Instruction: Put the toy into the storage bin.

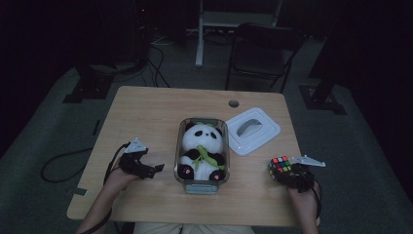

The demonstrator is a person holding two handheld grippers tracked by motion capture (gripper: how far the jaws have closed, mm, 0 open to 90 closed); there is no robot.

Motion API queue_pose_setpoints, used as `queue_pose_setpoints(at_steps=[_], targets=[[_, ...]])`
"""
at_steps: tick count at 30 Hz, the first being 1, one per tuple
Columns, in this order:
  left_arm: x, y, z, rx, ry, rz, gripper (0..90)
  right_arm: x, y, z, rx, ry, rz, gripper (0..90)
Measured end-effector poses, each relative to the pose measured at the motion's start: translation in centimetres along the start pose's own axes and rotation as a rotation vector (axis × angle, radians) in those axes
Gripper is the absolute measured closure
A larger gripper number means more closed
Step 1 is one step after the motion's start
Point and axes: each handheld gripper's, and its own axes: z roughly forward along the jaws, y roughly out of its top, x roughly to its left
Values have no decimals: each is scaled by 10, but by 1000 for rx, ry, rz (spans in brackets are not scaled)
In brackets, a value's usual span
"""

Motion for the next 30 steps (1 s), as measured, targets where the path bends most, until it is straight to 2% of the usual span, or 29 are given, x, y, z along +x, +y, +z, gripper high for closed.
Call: queue_pose_setpoints(at_steps=[4, 6, 8, 9, 12, 14, 15, 17, 19, 25, 28, 30], targets=[[0, -1, 1, 8, 11, 4, 19, 6, 11, -13, -41, 40, -16, 340], [0, -2, 2, 15, 30, 11, 19, 12, 18, -21, -72, 68, -30, 340], [1, -3, 3, 19, 45, 15, 19, 15, 22, -24, -83, 76, -38, 340], [1, -4, 3, 18, 46, 12, 19, 26, 31, -33, -111, 108, -66, 340], [2, -5, 4, 24, 49, 10, 19, 41, 45, -44, -143, 146, -116, 340], [2, -6, 5, 25, 45, 9, 19, 46, 50, -47, -150, 164, -133, 341], [2, -6, 5, 28, 40, 8, 19, 56, 59, -53, -171, 206, -160, 340], [1, -7, 6, 36, 43, 17, 19, 67, 67, -57, -180, 242, -198, 341], [1, -8, 8, 54, 55, 31, 43, 78, 74, -59, -189, 279, -232, 341], [2, -11, 10, 73, 67, 30, 45, 111, 89, -56, -191, 400, -307, 341], [2, -11, 11, 76, 68, 29, 45, 129, 93, -50, -178, 461, -339, 340], [2, -11, 11, 80, 55, 28, 45, 142, 93, -44, -158, 499, -361, 341]])
